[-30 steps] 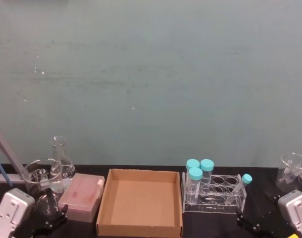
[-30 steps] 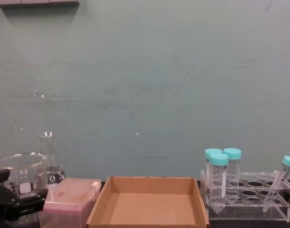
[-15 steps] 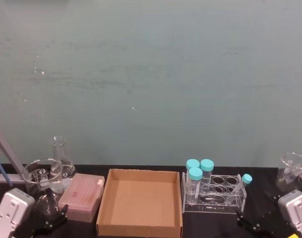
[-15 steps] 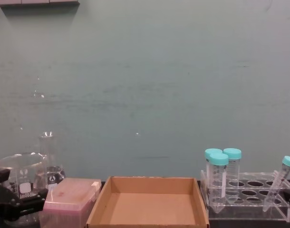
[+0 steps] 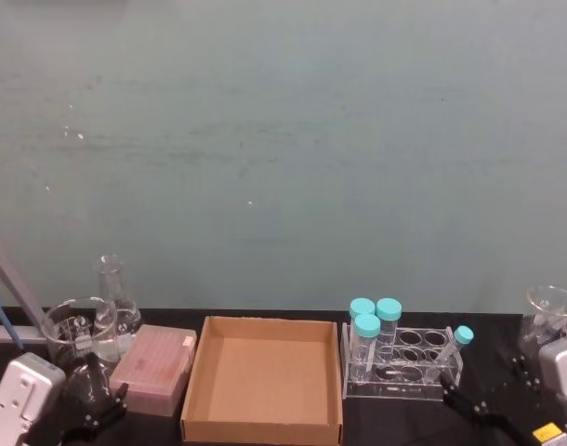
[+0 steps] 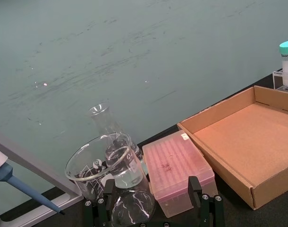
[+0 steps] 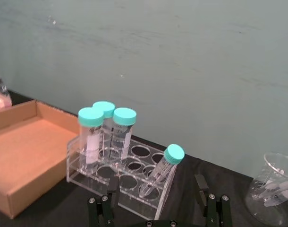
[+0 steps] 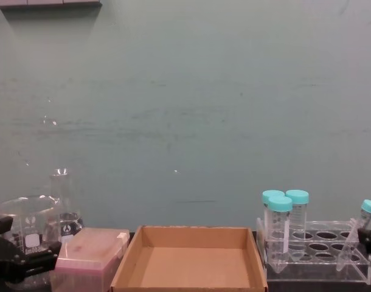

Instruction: Use the right hand to move the test tube from the test tube rack into the box.

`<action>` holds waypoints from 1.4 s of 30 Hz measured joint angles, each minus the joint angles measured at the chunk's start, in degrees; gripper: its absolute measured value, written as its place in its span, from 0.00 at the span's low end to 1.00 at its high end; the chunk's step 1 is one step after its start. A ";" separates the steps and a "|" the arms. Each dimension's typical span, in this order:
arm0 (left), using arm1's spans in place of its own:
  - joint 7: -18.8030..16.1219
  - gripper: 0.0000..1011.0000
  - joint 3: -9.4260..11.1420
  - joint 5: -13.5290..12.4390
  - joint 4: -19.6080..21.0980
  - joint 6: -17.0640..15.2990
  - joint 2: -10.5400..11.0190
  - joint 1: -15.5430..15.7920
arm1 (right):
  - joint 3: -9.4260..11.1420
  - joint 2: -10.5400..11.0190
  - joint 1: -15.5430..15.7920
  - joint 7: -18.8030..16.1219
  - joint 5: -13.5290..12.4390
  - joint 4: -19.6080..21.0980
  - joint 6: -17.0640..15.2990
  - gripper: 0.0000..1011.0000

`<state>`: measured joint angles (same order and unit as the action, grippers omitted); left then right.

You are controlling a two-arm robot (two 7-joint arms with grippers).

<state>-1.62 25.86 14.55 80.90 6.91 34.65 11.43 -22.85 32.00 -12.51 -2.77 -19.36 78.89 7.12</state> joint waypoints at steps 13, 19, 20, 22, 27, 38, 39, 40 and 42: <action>0.00 0.99 0.00 0.00 0.00 0.00 0.00 0.00 | 2.97 -5.95 -5.78 -3.69 -4.34 -7.57 -2.42 0.99; 0.00 0.99 0.00 0.00 0.00 0.00 0.00 0.00 | 3.23 -8.28 -9.05 -5.53 -4.54 -12.63 -2.57 0.99; 0.00 0.99 0.00 0.00 0.00 0.00 0.00 0.00 | 3.27 -8.80 -9.88 -5.95 -4.51 -13.96 -2.46 0.99; 0.00 0.99 0.00 0.00 0.00 0.00 0.00 0.00 | 3.26 -9.31 -10.62 -6.35 -4.40 -15.10 -2.24 0.99; 0.00 0.99 0.00 0.00 0.00 0.00 0.00 0.00 | 3.32 -10.42 -12.29 -7.30 -3.66 -17.76 -1.41 0.99; 0.00 0.99 0.00 0.00 0.00 0.00 0.00 0.00 | 3.74 -11.43 -13.44 -8.63 -2.59 -19.74 -0.75 0.99; 0.00 0.99 0.00 0.00 0.00 0.00 0.00 0.00 | 3.72 -11.41 -13.42 -8.62 -2.60 -19.69 -0.75 0.99; 0.00 0.99 0.00 0.00 0.00 0.00 0.00 0.00 | 3.71 -11.40 -13.41 -8.61 -2.61 -19.67 -0.75 0.99; 0.00 0.99 0.00 0.00 0.00 0.00 0.00 0.00 | 3.68 -11.38 -13.37 -8.59 -2.63 -19.62 -0.75 0.99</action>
<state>-1.62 25.86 14.55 80.90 6.91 34.65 11.43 -19.17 20.62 -25.88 -11.36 -21.99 59.27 6.37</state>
